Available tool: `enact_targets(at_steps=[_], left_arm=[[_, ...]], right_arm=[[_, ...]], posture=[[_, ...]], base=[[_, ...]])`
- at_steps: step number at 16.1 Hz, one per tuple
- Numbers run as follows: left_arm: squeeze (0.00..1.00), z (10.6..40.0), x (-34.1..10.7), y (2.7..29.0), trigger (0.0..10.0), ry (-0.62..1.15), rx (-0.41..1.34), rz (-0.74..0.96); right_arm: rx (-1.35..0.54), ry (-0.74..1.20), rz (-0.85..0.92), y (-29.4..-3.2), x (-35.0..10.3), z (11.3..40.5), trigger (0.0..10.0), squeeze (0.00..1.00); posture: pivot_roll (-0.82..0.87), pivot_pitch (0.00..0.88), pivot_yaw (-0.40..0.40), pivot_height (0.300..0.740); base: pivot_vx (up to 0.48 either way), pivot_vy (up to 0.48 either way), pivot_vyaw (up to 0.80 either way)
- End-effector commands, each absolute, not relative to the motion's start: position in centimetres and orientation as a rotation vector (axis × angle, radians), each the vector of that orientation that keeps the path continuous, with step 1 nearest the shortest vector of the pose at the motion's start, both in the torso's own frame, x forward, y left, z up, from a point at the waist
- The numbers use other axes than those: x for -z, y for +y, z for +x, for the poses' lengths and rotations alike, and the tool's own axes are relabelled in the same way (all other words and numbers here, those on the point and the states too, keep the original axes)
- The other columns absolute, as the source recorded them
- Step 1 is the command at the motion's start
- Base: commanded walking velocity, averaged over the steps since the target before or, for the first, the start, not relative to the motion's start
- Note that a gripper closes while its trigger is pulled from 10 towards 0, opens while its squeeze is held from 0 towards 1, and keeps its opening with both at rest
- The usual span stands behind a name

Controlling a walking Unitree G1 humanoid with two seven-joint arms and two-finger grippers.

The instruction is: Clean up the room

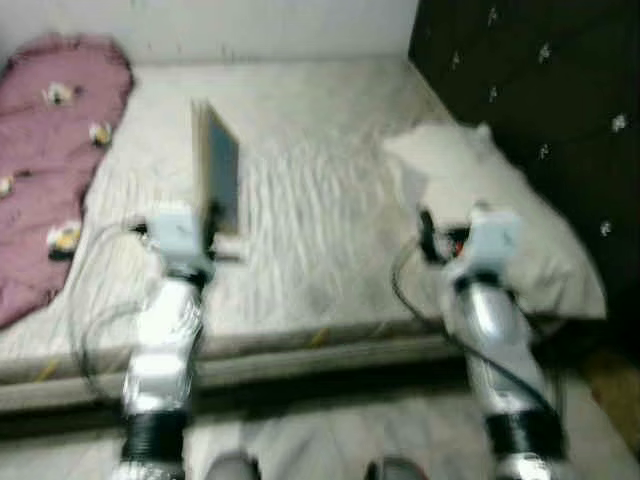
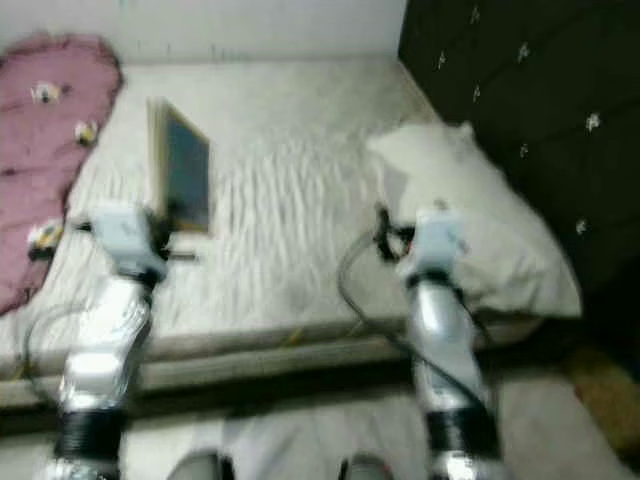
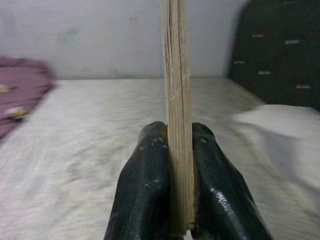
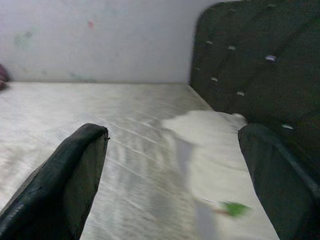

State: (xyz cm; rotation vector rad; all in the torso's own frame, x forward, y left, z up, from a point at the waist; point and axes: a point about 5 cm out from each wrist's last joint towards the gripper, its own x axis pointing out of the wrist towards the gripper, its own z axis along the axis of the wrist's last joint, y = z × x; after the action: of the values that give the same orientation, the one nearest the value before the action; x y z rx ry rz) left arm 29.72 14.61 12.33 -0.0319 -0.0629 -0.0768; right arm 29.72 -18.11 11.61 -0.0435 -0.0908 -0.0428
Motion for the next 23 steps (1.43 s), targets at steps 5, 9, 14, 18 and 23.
enact_targets(at_steps=[5, 9, 14, 18, 23], left_arm=[[0.0, 29.7, -13.91, 15.07, 10.0, -0.142, 0.113, -0.046], [0.0, 29.7, -13.99, 15.05, 10.0, -0.148, 0.126, -0.055], [0.0, 29.76, -13.98, 14.98, 10.0, -0.147, 0.131, -0.054], [0.0, 29.79, -13.92, 15.13, 10.0, -0.145, 0.127, -0.051], [0.0, 29.6, -13.76, 15.31, 10.0, -0.135, 0.117, -0.048]], right_arm=[[0.022, -0.115, -0.038, -17.46, -12.17, 30.06, 10.0, 0.0], [0.015, -0.115, -0.038, -17.37, -12.15, 30.14, 10.0, 0.0], [0.007, -0.116, -0.043, -17.3, -12.13, 30.14, 10.0, 0.0], [0.007, -0.122, -0.03, -17.33, -12.16, 30.16, 10.0, 0.0], [0.019, -0.131, -0.025, -17.32, -12.26, 30.09, 10.0, 0.0]], posture=[[-0.03, 0.0, 0.001, 0.74], [-0.03, 0.0, -0.003, 0.74], [-0.03, 0.0, -0.004, 0.74], [-0.03, 0.0, -0.003, 0.74], [-0.03, 0.0, 0.002, 0.74]], base=[[0.0, 0.0, 0.0], [0.288, 0.0, 0.0], [0.321, 0.0, 0.0], [0.319, 0.0, 0.0], [0.305, 0.0, 0.0]])
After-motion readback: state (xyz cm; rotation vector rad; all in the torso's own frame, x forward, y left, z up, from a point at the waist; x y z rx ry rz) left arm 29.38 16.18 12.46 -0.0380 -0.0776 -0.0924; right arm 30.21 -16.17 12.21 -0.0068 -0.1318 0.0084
